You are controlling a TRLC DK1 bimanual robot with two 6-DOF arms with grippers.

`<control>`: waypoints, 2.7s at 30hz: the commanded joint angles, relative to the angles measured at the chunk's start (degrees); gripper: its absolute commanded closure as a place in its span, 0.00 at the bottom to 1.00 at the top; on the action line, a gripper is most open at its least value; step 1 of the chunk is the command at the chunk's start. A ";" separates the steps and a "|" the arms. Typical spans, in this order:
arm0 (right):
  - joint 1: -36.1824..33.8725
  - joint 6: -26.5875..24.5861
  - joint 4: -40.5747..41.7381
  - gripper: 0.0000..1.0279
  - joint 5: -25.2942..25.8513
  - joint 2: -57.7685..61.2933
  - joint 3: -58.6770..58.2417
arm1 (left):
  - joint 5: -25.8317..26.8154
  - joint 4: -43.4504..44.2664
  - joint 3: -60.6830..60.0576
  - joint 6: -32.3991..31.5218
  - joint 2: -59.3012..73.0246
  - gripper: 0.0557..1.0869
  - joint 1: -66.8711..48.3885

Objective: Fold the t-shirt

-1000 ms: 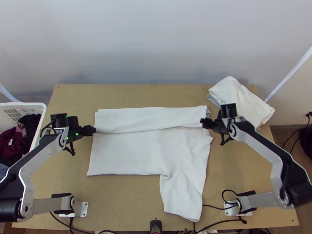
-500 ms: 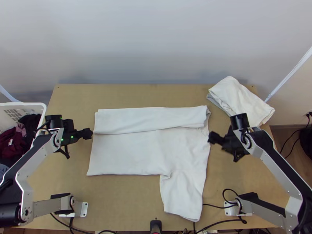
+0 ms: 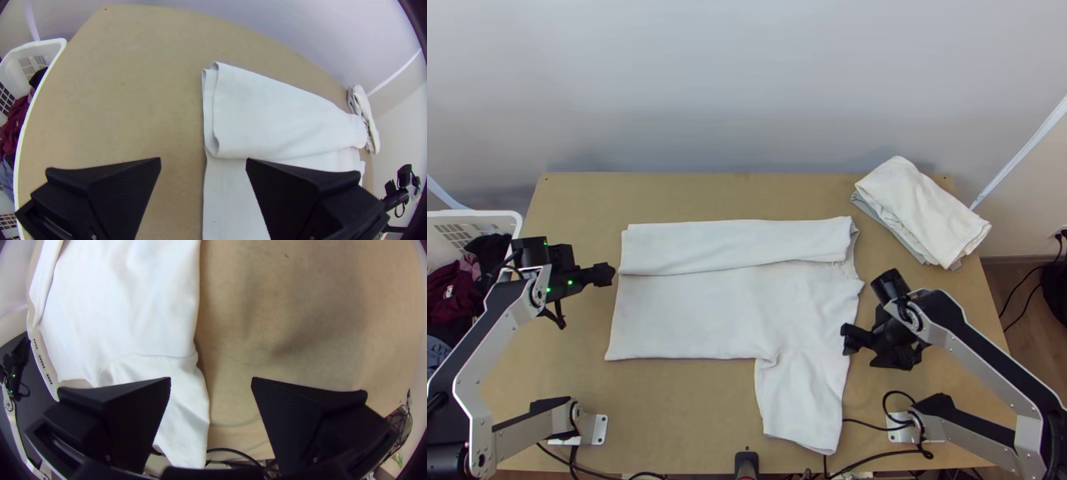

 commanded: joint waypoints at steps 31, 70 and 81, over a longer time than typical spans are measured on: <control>8.70 -2.55 9.74 0.97 -0.60 3.05 -5.67 | 0.78 -32.67 0.88 36.44 -7.43 0.10 -0.40; 3.07 -7.92 9.12 0.97 0.80 0.50 -7.25 | -0.54 -30.21 -10.02 49.72 -9.28 0.96 -2.34; 0.52 -10.73 7.54 0.97 2.56 -2.49 -6.02 | -0.37 -31.44 -9.49 54.64 -9.98 0.96 3.82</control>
